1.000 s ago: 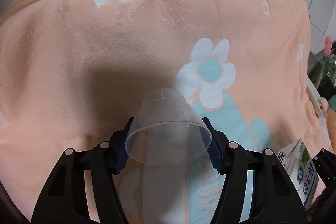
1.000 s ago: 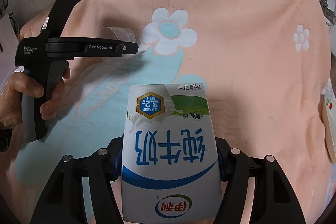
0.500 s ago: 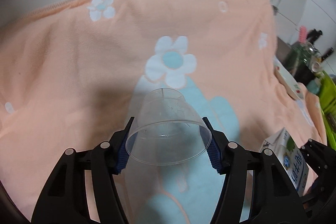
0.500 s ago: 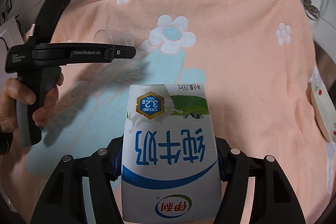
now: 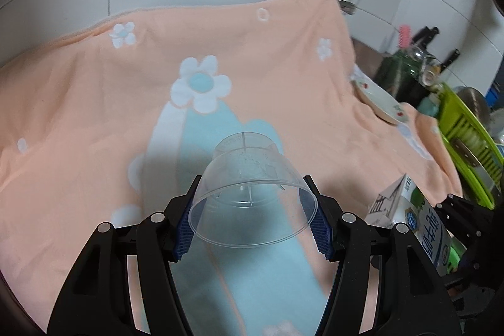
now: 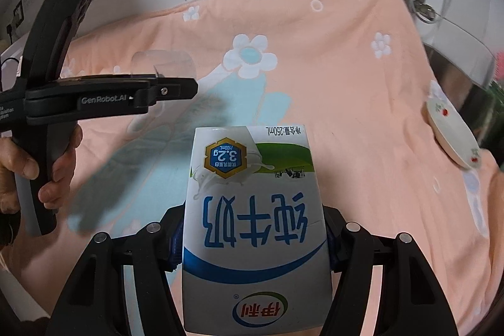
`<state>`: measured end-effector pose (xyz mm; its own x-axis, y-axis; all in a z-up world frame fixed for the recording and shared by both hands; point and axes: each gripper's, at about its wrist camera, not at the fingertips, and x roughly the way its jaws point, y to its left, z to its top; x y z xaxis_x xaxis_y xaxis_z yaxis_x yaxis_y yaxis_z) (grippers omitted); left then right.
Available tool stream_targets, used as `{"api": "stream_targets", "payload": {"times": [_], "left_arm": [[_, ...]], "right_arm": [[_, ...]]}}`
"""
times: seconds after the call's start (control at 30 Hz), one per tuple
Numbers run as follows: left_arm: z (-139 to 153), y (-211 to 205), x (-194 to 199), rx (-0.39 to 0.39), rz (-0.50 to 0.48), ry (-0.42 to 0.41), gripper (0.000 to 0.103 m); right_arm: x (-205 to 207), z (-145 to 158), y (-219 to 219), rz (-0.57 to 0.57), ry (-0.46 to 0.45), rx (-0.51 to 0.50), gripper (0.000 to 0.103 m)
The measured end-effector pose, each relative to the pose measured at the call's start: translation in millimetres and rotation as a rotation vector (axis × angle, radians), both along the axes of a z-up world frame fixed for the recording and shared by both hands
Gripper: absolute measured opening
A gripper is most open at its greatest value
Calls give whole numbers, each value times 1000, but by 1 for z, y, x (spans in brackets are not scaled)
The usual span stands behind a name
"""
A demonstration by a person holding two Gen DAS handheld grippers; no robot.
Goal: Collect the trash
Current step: 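Carry the carton and cup over the green basket with both tools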
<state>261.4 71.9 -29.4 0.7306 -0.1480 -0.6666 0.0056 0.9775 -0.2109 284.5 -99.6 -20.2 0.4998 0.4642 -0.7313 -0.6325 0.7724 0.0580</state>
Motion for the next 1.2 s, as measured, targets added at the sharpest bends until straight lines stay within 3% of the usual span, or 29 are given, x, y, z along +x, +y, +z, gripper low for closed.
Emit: {"api": "stream_targets", "payload": {"times": [0.6,1.2], "left_arm": [[13,-74,-84,-35,-158,-38,60],[9,-141,-142,-12,-311,-66,60]], "right_arm": [[-98,14,-74,-143,-31,27,63],[-166,8,-148,-295,-39,43,63]]}}
